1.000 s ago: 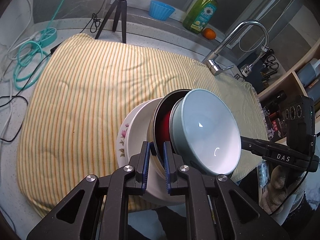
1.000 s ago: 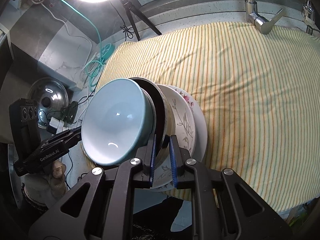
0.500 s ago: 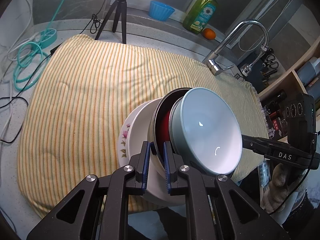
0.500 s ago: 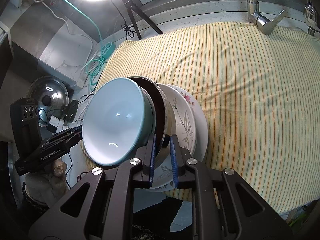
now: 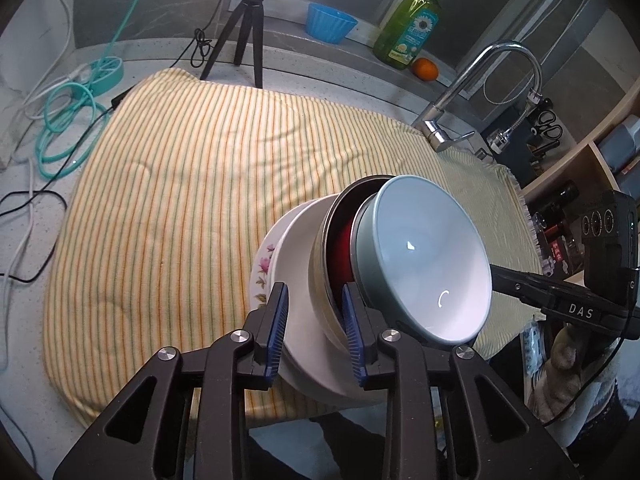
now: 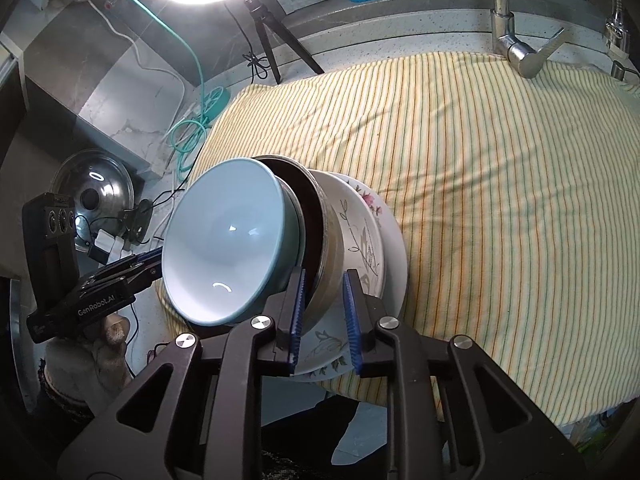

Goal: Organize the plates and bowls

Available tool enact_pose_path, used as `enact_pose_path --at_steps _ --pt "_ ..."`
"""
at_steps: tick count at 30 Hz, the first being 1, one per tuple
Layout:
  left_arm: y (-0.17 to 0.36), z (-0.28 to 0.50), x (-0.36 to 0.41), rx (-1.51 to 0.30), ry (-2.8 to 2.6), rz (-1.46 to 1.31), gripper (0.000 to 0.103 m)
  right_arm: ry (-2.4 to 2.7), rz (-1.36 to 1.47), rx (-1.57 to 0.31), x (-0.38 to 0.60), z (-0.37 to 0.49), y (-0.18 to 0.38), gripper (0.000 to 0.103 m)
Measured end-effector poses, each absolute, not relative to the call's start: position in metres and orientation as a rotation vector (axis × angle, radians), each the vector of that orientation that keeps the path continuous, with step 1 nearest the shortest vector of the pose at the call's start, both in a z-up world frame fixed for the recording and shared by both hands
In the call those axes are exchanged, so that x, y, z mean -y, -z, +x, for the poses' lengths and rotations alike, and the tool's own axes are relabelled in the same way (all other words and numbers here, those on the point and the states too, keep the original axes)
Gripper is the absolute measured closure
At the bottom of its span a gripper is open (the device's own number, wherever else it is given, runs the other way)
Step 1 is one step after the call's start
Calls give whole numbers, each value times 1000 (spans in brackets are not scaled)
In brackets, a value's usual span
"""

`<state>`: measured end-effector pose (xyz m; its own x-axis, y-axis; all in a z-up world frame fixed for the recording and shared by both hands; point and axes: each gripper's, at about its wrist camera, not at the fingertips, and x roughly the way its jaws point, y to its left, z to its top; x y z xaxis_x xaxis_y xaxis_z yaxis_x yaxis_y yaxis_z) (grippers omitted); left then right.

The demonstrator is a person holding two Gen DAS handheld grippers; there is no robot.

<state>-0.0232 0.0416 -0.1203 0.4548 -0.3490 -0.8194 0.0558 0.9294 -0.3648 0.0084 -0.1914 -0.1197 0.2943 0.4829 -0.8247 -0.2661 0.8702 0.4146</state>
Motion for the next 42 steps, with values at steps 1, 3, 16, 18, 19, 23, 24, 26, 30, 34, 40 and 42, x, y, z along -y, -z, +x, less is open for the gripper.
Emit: enact_pose_path --at_steps 1,3,16,18,19,23,24,26,30,34,40,42 --pt "119 -24 -42 -1070 251 -303 75 -502 215 -1168 193 8 118 79" --pt "115 -27 -44 -1056 242 -297 74 -499 220 -1156 197 6 115 74" --pt "85 -48 -38 -964 189 -215 59 -473 179 -1048 205 -6 83 55" --pt "76 -53 -32 -936 178 -186 51 -470 162 -1033 204 -10 79 55" --pt "73 -56 -30 -923 169 -173 46 -467 154 -1024 204 -12 76 55" --pt "57 -68 -20 -869 138 -135 39 -458 127 -991 204 -21 66 49" --pt "54 -71 -17 -860 131 -124 37 -454 122 -980 204 -23 63 43" --pt "47 -75 -13 -834 117 -105 36 -448 113 -955 206 -27 57 38" --pt "35 -80 -10 -800 102 -96 35 -435 78 -904 204 -35 43 30" --pt "25 -86 -2 -770 88 -72 31 -429 59 -847 203 -44 31 17" --pt "21 -88 8 -759 75 -55 24 -419 39 -804 201 -53 23 8" --pt "22 -87 9 -764 70 -55 24 -410 43 -803 203 -53 24 8"
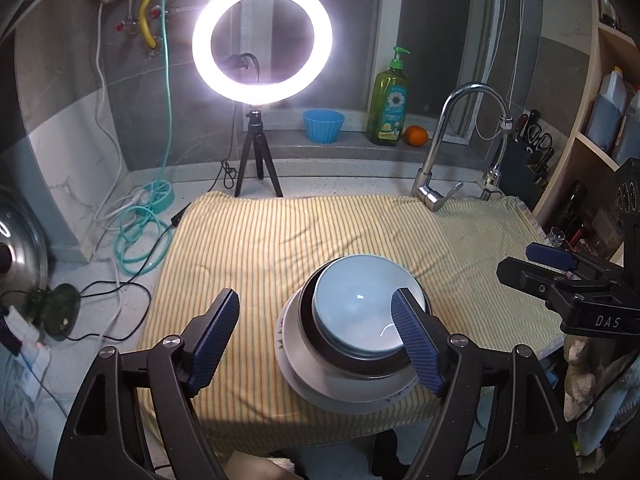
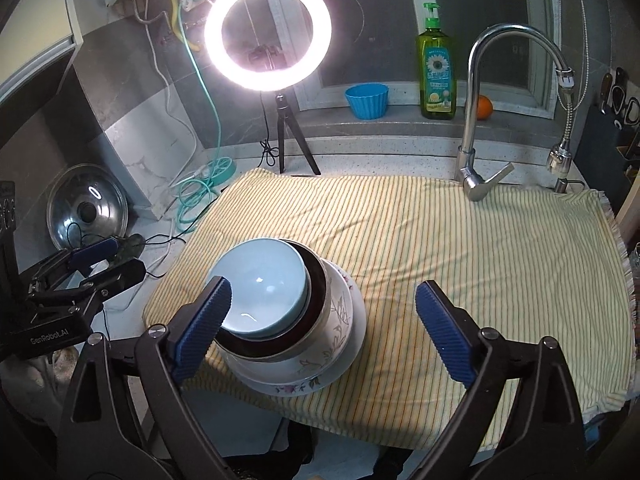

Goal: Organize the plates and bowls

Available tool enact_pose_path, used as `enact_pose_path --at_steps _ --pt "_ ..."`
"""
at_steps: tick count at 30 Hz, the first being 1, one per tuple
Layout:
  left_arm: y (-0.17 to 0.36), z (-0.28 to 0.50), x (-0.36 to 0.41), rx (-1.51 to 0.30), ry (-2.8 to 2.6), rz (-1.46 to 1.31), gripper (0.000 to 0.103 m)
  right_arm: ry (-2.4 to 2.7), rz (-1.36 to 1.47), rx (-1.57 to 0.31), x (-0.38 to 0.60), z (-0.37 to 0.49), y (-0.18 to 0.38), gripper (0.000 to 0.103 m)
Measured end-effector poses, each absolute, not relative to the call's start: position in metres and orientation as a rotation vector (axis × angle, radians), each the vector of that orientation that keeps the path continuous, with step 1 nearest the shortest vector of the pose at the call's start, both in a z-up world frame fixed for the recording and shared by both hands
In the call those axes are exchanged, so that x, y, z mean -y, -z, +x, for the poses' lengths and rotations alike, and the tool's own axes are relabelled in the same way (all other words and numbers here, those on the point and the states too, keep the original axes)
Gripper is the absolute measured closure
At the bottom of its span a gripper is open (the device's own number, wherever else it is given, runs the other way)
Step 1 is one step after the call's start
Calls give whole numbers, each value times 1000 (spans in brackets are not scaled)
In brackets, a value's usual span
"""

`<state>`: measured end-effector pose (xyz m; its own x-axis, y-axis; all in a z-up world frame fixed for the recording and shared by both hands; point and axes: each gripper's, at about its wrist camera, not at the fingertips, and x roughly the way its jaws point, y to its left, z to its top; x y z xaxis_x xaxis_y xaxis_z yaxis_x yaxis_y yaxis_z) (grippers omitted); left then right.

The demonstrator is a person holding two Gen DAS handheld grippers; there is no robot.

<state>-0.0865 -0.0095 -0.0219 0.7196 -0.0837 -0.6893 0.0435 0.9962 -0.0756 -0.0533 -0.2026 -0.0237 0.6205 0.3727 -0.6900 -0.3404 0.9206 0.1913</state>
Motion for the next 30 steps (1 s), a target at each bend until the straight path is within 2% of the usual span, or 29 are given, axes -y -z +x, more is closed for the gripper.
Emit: enact_pose_path --at_steps 30 --pt "27 -77 10 -797 47 -57 24 -374 91 -824 212 -44 32 7"
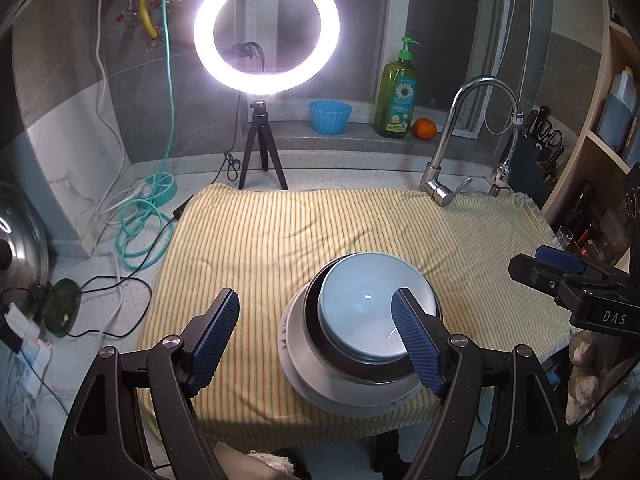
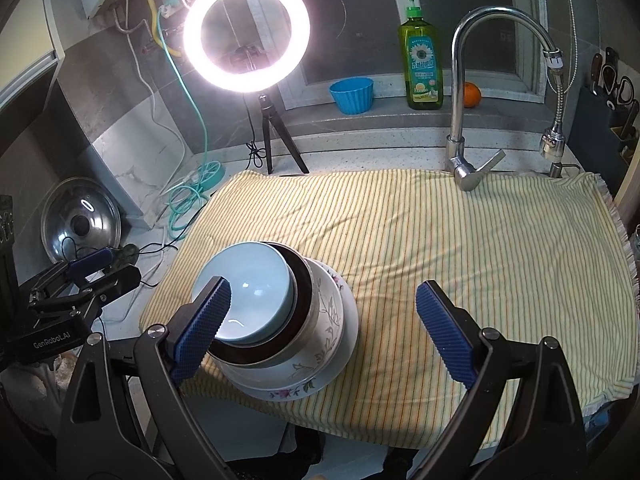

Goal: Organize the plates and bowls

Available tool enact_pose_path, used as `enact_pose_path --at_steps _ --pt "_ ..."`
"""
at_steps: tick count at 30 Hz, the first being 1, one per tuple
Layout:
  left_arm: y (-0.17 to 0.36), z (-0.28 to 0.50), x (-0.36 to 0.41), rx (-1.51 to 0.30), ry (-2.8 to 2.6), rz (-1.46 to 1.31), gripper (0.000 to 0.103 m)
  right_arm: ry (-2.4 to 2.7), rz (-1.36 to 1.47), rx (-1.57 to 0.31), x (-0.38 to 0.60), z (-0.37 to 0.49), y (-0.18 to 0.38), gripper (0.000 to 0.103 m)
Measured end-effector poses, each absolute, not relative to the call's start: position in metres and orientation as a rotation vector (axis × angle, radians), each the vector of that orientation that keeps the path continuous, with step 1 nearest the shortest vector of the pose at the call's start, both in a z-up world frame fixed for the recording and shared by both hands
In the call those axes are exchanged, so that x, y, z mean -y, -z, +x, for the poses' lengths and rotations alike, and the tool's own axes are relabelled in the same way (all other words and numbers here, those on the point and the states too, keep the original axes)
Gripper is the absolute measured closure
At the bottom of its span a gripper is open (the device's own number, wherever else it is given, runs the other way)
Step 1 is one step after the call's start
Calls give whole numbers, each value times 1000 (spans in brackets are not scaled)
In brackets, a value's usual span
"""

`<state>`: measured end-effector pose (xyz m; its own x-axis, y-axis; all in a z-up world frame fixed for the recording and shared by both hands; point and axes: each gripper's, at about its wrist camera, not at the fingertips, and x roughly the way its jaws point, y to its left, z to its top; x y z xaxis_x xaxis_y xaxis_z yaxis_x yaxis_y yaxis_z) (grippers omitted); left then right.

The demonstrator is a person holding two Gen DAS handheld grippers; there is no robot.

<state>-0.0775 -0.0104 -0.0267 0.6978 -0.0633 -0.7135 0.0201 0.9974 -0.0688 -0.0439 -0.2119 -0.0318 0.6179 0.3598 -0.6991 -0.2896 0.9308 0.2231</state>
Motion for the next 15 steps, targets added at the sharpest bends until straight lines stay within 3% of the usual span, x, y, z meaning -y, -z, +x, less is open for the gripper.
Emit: enact_pose_path --at_steps 15 --pt "28 -73 10 -803 51 -61 24 -373 95 -832 211 -41 32 7"
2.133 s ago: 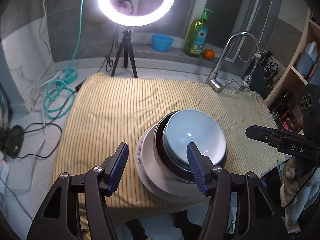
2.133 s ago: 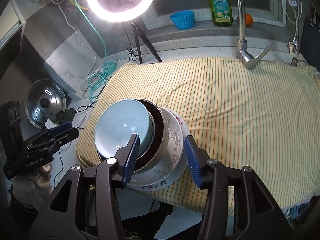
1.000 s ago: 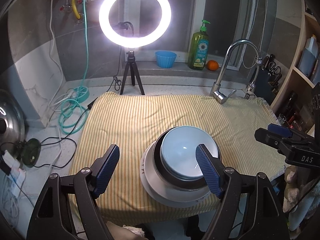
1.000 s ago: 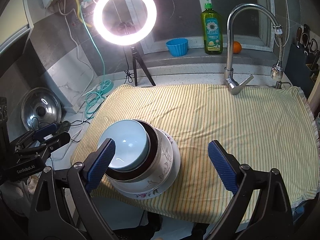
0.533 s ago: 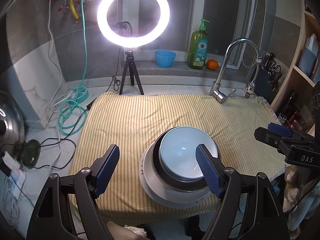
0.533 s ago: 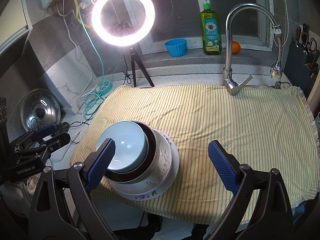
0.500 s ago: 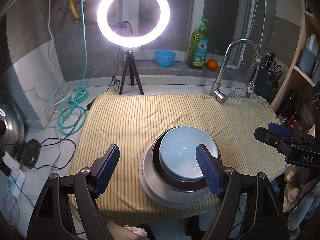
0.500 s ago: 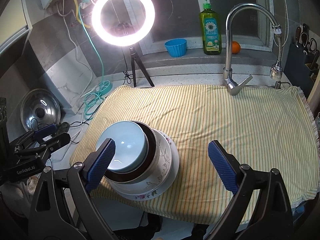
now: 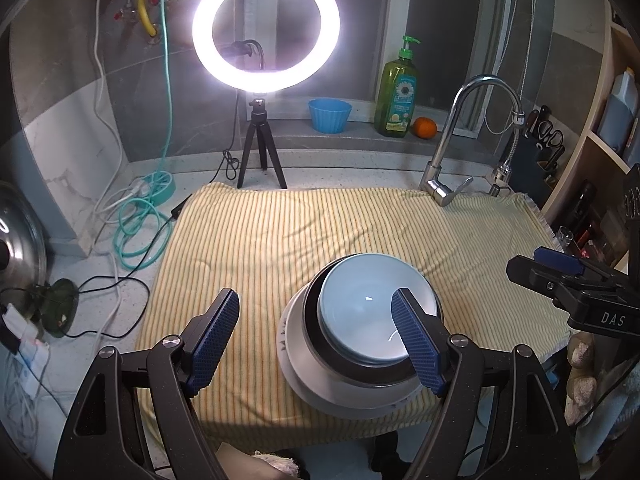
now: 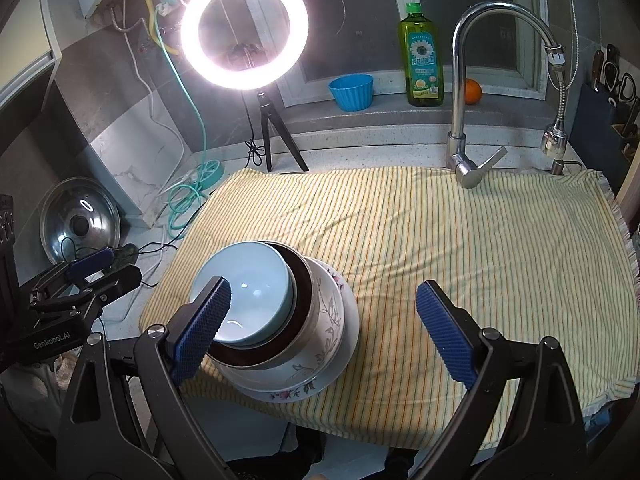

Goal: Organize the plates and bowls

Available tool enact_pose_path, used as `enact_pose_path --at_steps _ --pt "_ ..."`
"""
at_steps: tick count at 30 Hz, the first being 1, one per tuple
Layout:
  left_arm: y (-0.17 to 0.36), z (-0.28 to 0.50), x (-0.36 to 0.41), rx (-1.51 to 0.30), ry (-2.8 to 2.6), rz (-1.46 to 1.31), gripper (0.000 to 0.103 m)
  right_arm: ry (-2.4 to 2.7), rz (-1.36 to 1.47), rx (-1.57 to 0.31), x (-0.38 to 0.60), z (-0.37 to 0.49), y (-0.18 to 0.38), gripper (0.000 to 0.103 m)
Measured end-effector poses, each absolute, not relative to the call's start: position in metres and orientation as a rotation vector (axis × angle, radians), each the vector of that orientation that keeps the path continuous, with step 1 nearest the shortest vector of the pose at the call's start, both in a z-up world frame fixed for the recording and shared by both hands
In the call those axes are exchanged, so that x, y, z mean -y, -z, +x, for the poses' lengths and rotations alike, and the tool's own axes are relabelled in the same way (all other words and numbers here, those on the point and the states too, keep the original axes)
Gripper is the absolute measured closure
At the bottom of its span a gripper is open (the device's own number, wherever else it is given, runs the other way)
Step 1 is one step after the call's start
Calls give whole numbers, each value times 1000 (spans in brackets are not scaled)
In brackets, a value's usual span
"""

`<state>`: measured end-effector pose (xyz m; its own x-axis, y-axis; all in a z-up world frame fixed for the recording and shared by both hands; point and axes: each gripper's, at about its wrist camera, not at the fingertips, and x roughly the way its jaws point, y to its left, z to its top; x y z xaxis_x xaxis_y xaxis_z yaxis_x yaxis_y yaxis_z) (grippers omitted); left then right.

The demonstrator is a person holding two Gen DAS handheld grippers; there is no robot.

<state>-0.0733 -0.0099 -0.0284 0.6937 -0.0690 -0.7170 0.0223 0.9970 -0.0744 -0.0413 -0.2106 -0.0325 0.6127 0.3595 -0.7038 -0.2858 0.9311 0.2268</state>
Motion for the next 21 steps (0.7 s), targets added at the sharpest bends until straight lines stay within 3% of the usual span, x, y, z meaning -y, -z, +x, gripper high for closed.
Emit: enact_pose_path --at_steps 21 --pt "35 -58 6 -816 30 -65 24 -371 106 -860 211 -24 41 7"
